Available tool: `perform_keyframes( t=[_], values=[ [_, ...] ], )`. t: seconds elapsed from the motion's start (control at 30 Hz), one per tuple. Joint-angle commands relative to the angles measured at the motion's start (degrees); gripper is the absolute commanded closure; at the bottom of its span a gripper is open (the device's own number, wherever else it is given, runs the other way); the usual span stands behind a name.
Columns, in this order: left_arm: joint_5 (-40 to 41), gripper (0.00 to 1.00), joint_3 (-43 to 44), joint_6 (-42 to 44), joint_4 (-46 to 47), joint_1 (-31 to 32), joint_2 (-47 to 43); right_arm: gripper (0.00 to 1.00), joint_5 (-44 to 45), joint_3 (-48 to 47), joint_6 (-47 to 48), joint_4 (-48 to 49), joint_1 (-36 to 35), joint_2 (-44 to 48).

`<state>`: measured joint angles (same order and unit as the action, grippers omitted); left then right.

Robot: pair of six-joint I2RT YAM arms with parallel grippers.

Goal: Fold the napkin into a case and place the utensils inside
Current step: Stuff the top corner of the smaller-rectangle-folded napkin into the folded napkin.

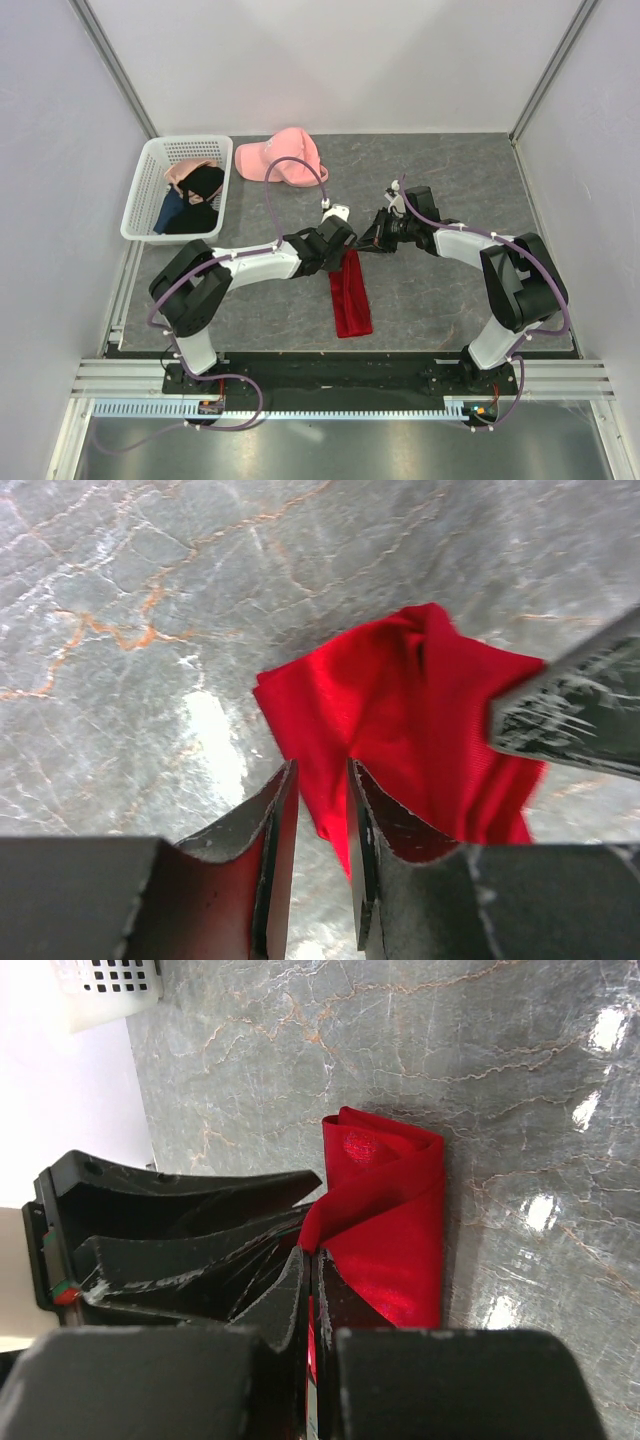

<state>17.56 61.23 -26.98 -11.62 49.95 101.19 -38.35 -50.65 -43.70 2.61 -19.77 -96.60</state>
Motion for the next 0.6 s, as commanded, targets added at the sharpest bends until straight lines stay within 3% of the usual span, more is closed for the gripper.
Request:
perform_keyframes(
  t=[0.0,0.57],
  values=[
    [2.92,0.66,2.66,3.96,3.53,0.06,0.85,1.0,-0.94,0.29,0.11,2.13,-0.18,-0.26],
    [2.04,0.71,3.89,3.6,4.24,0.14,4.19,1.0,-0.76,0.38,-0.33,2.49,-0.53,-0.7]
  ],
)
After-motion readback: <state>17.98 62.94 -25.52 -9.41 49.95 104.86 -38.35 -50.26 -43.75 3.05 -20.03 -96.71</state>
